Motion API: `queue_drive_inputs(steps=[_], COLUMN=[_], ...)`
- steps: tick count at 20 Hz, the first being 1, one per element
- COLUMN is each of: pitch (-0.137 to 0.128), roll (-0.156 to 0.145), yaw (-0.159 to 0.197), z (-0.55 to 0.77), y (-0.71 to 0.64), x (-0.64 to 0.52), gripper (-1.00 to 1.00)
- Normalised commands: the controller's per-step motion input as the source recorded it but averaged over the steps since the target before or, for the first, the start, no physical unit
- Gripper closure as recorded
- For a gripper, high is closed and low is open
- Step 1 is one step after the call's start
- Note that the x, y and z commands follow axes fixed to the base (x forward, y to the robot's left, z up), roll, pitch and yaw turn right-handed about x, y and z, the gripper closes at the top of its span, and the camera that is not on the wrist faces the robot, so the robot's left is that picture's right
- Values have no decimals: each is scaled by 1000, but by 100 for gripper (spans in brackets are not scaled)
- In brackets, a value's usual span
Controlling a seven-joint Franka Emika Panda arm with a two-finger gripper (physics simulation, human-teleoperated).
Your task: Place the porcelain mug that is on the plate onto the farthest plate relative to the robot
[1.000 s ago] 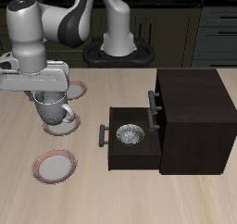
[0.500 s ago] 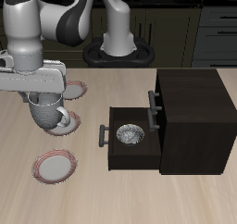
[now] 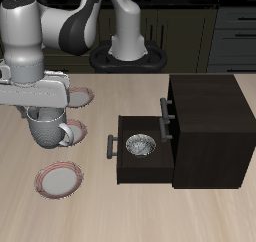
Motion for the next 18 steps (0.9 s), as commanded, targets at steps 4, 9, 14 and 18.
queue_drive_inputs(steps=[4,9,14,18], pitch=[-19,4,-8,-20], roll=[-2,-18,-2,13], yaw=[-28,2,4,12], z=[106,-54,-74,-111], y=[-38,6,-16,57], x=[143,129,66,43], gripper=[100,100,100,100])
